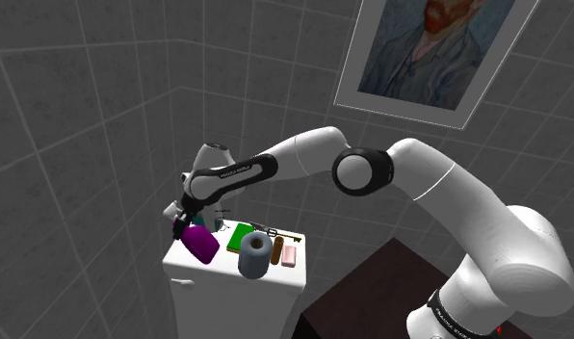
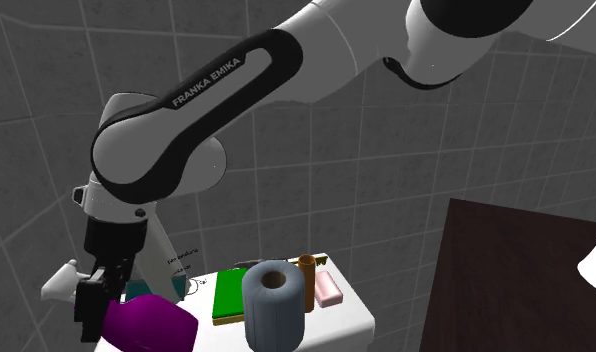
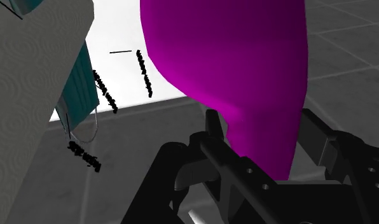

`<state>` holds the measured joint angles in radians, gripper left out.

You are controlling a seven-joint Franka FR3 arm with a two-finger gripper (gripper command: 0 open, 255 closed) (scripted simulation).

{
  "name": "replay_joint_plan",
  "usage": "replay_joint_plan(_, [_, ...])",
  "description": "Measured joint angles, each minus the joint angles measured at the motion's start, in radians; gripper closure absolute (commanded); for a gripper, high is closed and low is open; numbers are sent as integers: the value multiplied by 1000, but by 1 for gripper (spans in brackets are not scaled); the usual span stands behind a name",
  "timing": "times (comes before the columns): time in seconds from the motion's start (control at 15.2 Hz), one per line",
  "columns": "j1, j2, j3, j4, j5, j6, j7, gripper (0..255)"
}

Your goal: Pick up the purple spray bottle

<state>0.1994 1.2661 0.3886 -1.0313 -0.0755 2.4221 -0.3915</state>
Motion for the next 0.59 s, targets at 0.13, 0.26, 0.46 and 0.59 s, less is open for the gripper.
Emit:
replay_joint_plan(0.13, [-3,-19,2,-11,1,-8,4,255])
replay_joint_plan(0.26, [-6,-44,4,-29,2,-14,9,255])
replay_joint_plan(0.46, [-12,-78,7,-54,4,-24,15,255])
replay_joint_plan(0.59, [-17,-100,10,-71,5,-28,19,255])
